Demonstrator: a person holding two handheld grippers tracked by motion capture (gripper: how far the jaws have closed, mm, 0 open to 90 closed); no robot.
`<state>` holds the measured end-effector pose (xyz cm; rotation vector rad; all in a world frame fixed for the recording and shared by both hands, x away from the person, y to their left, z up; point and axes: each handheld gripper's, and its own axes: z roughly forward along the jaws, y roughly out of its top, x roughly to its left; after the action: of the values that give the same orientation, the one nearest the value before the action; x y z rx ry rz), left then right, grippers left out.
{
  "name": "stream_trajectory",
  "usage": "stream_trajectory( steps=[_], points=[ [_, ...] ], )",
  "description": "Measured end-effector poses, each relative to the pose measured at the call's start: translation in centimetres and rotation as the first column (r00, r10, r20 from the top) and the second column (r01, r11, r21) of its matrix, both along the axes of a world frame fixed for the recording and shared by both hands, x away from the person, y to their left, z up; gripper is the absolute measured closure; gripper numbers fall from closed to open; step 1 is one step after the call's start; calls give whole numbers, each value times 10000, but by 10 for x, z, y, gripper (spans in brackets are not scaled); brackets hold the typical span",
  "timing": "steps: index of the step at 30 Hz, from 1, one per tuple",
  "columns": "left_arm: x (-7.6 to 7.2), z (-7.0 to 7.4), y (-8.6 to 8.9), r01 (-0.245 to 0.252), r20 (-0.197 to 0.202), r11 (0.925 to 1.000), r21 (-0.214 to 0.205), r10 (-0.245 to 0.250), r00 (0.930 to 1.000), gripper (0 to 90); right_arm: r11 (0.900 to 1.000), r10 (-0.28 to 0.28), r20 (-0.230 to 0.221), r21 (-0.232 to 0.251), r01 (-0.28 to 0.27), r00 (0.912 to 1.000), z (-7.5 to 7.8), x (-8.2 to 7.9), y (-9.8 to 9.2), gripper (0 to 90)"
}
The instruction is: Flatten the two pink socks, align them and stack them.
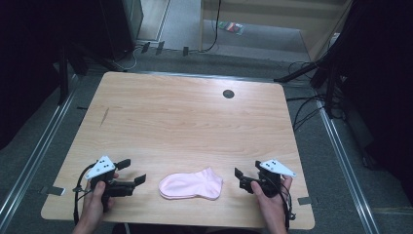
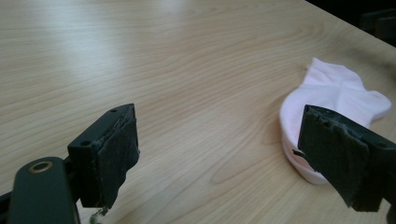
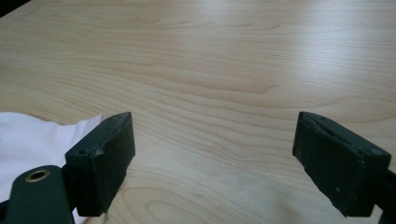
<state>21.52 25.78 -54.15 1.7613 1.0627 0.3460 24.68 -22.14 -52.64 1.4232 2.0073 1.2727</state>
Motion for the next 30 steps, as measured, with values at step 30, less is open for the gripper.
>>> stream_trajectory(
  steps=[30],
  points=[
    [-17, -3, 101, -2897, -61, 9571, -83, 2897, 9571, 135, 9854, -1657, -241, -436, 1645, 9859, -7, -19, -90, 134]
  ],
)
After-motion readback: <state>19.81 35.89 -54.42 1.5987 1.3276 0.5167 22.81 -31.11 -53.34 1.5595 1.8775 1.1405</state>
